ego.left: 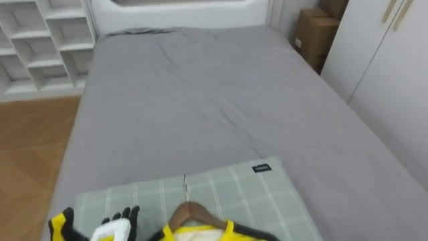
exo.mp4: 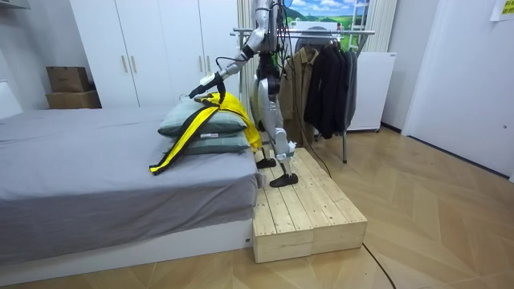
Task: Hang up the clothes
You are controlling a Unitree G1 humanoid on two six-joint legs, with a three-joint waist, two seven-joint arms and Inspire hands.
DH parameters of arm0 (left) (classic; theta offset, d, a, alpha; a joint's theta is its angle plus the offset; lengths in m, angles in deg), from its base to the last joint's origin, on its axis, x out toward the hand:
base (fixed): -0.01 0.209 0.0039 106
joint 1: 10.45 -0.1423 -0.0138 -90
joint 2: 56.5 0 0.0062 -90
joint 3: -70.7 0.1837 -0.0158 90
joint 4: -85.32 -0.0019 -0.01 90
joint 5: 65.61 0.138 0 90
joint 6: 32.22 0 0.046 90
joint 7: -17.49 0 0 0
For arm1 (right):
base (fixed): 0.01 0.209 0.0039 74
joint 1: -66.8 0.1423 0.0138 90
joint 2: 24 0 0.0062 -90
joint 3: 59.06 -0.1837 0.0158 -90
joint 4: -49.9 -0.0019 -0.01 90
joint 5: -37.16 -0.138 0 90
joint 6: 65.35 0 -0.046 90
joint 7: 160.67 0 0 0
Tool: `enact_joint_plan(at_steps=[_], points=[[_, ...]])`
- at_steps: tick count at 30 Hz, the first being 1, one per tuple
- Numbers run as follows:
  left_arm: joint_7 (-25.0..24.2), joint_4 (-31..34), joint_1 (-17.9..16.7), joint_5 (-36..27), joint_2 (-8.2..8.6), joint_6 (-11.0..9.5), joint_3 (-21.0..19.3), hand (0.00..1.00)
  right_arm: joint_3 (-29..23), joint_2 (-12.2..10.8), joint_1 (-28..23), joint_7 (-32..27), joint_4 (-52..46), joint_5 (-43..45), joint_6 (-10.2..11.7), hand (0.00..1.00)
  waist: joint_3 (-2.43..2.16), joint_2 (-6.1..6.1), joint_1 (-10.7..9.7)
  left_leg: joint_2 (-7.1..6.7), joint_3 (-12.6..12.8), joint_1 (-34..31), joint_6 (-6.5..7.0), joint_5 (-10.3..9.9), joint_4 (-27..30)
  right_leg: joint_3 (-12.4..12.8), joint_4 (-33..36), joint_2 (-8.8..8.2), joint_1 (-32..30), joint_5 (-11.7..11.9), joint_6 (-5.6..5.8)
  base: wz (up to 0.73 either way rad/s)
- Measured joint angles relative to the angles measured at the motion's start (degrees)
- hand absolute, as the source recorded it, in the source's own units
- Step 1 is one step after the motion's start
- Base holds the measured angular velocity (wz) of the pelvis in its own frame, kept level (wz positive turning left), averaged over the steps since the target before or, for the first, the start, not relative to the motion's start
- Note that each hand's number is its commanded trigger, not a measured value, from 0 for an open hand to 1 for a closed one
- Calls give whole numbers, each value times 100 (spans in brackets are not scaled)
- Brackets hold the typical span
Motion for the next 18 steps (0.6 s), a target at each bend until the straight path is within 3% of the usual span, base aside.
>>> enact_joint_plan(at_steps=[2,7,11,18], points=[[-29,33,33,-7,10,14,19,0,-8,8,-10,11,3,-1,-8,0,12,14,-18,-41,56,-2,8,-1,3,11,-1,32,-12,-21,35,8],[-211,28,32,-248,53,24,68,0,25,37,29,39,-52,-85,-83,0,13,22,34,-191,151,-7,87,9,47,55,1,-96,0,-78,134,-1],[-250,9,31,-291,113,27,77,0,122,64,25,59,-42,-269,-116,0,12,25,68,-206,215,-18,87,10,113,48,14,-127,15,-80,145,2],[-369,9,32,-322,281,32,192,0,133,77,26,59,-41,-483,-116,0,-28,85,105,-205,238,-19,89,11,192,38,9,-134,61,-75,147,0]])
